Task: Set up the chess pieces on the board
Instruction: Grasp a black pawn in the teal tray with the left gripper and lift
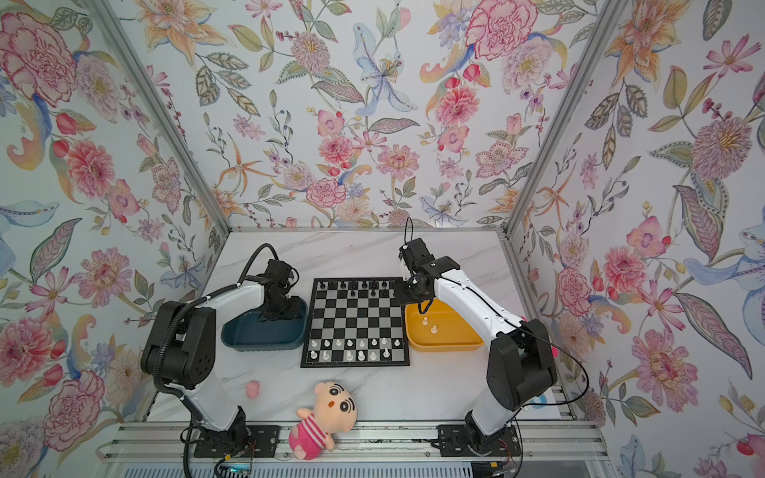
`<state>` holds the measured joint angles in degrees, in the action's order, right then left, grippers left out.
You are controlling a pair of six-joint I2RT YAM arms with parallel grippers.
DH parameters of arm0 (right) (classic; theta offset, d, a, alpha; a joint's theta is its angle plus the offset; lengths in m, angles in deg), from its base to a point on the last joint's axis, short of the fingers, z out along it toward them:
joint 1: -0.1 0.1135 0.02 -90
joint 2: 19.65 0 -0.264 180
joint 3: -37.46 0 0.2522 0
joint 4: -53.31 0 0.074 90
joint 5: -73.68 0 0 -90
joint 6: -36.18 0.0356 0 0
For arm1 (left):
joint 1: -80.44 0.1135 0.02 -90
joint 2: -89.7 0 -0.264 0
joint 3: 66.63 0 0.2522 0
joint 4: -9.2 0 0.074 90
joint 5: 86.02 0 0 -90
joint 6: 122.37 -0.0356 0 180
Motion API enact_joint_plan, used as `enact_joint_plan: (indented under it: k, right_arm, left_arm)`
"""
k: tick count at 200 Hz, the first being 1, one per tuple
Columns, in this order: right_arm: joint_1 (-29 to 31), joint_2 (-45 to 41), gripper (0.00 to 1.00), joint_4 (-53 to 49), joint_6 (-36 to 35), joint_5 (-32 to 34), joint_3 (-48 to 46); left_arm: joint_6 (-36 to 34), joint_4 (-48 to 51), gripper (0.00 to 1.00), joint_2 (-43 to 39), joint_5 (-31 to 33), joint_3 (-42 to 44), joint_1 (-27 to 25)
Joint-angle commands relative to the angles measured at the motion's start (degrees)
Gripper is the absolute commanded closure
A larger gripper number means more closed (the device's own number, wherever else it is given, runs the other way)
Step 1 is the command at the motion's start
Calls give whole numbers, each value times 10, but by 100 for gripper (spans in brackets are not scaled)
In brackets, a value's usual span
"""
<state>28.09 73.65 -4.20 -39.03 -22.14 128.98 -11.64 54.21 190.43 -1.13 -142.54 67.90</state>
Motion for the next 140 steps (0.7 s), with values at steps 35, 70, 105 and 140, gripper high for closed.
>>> enact_joint_plan:
  k: [35, 70, 105, 140]
  right_arm:
    - [-1, 7, 80, 8, 5, -13, -8]
    - [0, 2, 80, 14, 4, -15, -14]
    - [0, -4, 80, 24, 6, -20, -23]
    - [1, -6, 80, 34, 5, -24, -30]
  left_arm:
    - [-14, 69, 100, -40, 29, -44, 4]
    - [-21, 104, 100, -64, 37, -75, -2]
    - [-19, 130, 99, -84, 43, -103, -8]
    - [-22, 157, 99, -90, 49, -145, -27]
